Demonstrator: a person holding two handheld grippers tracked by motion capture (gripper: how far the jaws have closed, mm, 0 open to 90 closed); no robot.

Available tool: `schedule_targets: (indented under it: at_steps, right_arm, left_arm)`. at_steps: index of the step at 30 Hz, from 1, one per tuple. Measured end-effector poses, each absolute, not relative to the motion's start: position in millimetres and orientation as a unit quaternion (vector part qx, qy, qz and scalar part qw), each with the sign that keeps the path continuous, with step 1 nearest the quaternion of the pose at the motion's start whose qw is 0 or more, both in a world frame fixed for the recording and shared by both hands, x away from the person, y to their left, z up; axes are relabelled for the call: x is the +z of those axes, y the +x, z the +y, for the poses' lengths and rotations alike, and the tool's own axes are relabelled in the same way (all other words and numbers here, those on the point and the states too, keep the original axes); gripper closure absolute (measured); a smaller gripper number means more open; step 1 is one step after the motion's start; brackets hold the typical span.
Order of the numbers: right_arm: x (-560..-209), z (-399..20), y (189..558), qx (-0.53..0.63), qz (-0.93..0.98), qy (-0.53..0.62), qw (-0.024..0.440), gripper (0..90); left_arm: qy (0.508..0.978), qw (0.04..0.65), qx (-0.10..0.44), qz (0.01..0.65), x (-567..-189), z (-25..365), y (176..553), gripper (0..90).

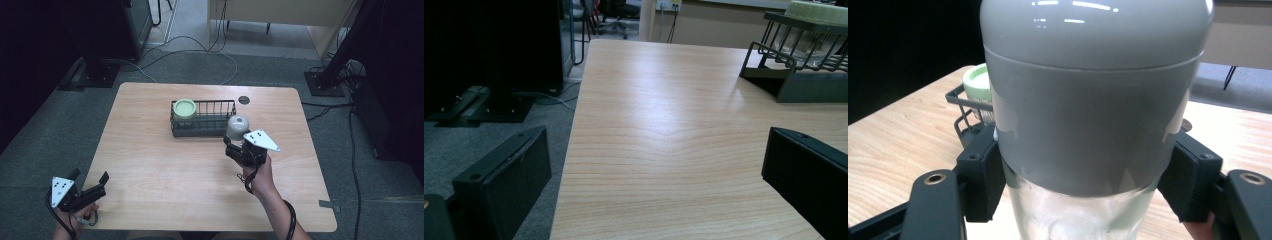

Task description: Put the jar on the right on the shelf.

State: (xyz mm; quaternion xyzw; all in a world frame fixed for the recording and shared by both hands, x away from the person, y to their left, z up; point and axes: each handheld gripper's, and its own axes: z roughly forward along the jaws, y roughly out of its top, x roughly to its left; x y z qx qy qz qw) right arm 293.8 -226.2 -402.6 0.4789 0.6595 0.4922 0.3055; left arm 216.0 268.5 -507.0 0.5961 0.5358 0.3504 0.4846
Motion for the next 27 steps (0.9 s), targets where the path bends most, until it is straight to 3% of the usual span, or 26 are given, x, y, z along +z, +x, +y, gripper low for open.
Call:
schedule_targets:
  at_steps: [27]
  right_arm:
    - [-376.3, -216.3, 330.8, 0.495, 0.654, 0.477, 0.316, 29.8]
  left_arm:
    - [0.597, 0.485, 0.349, 0.536, -507.0, 268.5, 216.3, 0.0]
